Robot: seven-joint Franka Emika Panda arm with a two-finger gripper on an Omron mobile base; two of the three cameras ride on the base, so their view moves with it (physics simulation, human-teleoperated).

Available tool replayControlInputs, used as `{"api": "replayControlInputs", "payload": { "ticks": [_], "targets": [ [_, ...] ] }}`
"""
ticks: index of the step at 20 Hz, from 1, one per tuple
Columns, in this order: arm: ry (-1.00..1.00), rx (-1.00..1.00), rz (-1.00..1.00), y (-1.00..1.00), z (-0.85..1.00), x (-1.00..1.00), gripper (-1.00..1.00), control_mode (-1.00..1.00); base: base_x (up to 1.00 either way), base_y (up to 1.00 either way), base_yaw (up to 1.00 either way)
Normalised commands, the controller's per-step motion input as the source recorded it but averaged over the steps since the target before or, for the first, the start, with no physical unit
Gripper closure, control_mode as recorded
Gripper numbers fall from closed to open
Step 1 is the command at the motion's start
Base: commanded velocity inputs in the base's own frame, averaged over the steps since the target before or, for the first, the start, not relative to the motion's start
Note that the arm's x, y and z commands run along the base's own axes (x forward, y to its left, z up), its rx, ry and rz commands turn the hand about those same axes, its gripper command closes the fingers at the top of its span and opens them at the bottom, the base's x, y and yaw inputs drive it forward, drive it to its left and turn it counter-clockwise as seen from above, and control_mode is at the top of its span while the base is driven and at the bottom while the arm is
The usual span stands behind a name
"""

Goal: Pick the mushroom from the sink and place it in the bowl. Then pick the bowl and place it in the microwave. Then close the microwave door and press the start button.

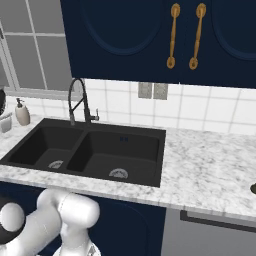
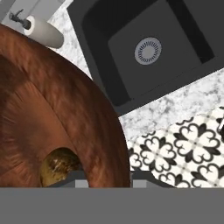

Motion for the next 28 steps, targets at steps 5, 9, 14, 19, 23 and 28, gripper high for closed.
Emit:
{"api": "replayControlInputs", "payload": {
  "ticks": [5, 9, 14, 19, 23, 28],
  "targets": [
    [0.00, 0.04, -0.08, -0.56, 0.17, -0.01, 1.00, -1.00, 0.00, 0.00, 0.00],
    [0.00, -0.01, -0.01, 0.00, -0.01, 0.00, 1.00, -1.00, 0.00, 0.00, 0.00],
    [0.00, -0.02, 0.00, 0.05, -0.05, 0.00, 1.00, 1.00, -0.73, 0.21, -0.21],
    [0.00, 0.00, 0.00, 0.00, 0.00, 0.00, 1.00, 1.00, -0.81, 0.16, -0.75],
    [0.00, 0.00, 0.00, 0.00, 0.00, 0.00, 1.00, 1.00, -0.38, 0.01, -0.93],
    [0.00, 0.00, 0.00, 0.00, 0.00, 0.00, 1.00, 1.00, -0.15, 0.00, -0.99]
  ]
}}
